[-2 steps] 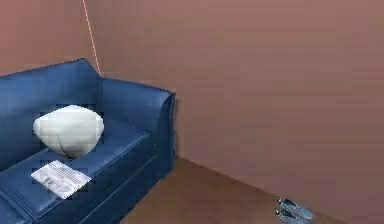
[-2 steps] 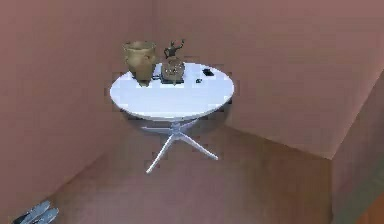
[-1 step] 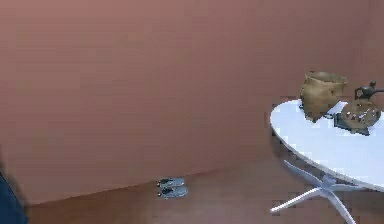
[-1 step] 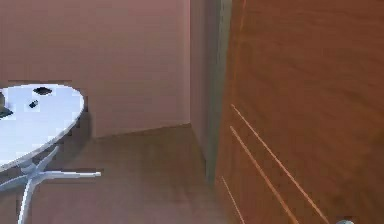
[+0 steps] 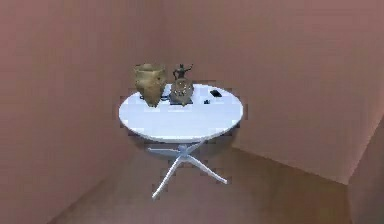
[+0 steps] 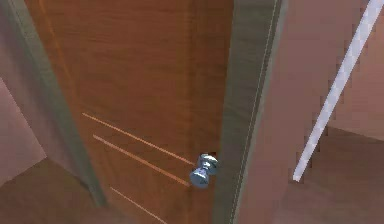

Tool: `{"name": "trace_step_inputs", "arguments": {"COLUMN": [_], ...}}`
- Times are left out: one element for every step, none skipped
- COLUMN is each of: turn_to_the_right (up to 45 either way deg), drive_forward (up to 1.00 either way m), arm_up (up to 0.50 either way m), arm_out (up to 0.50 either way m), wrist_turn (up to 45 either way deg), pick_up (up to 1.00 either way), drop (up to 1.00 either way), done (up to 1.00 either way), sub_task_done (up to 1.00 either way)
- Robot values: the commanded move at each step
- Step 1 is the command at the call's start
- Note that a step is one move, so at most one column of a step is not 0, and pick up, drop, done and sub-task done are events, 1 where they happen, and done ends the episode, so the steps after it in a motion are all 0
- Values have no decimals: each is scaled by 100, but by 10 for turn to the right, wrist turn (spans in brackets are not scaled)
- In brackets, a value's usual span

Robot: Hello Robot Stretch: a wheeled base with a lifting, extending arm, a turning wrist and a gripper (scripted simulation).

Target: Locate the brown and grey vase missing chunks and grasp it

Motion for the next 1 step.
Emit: {"name": "trace_step_inputs", "arguments": {"turn_to_the_right": [90], "drive_forward": [0], "arm_up": [0], "arm_out": [0], "wrist_turn": [0], "pick_up": [0], "drop": [0], "done": [0], "sub_task_done": [0]}}
